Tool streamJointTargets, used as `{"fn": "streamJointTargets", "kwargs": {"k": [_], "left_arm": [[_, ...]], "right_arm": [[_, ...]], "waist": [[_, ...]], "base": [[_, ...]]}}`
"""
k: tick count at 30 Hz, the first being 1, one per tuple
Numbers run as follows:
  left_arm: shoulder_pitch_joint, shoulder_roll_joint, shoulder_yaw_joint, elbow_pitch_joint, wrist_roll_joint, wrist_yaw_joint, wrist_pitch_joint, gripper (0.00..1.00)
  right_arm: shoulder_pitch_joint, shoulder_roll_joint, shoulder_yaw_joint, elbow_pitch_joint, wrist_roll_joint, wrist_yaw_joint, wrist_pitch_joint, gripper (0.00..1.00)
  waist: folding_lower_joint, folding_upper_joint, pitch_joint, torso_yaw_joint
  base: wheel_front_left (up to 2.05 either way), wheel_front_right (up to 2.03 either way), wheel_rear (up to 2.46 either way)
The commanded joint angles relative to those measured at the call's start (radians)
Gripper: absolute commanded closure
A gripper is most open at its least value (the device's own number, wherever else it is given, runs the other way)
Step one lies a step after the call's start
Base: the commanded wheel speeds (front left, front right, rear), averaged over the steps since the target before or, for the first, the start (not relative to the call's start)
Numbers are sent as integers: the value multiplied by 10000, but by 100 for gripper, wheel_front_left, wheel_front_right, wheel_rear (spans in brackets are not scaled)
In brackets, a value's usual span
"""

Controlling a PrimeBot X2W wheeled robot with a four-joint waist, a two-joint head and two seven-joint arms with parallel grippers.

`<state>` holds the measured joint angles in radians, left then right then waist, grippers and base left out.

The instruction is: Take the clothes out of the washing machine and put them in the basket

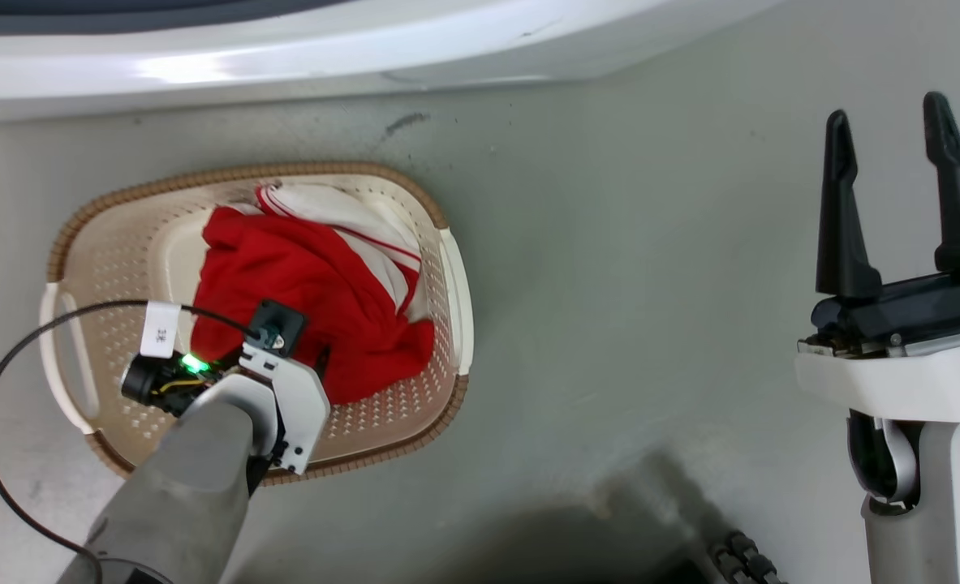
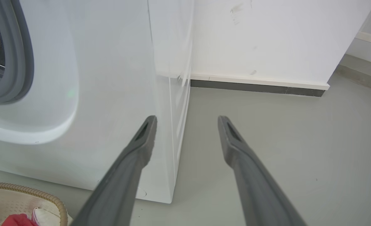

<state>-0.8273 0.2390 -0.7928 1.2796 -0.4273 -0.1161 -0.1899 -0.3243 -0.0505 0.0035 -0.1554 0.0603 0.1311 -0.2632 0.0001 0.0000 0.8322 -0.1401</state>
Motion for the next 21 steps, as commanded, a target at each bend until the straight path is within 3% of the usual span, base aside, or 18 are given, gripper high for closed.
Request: {"fn": "streamJointTargets", "kwargs": {"k": [1, 11, 21], "left_arm": [[134, -78, 30, 26, -64, -36, -93, 0], [861, -584, 592, -550, -607, 162, -754, 0], [2826, -152, 2327, -4430, -9, 1128, -765, 0]], "right_arm": [[84, 5, 14, 47, -77, -7, -23, 0], [999, 3, -67, 476, -238, -7, -23, 0], [1925, 2, -195, 718, -456, -7, -23, 0]], "waist": [[-1, 0, -334, 106], [-1, 0, -2274, 582], [-1, 0, -4089, 1100]], "base": [[0, 0, 0], [0, 0, 0], [0, 0, 0]]}}
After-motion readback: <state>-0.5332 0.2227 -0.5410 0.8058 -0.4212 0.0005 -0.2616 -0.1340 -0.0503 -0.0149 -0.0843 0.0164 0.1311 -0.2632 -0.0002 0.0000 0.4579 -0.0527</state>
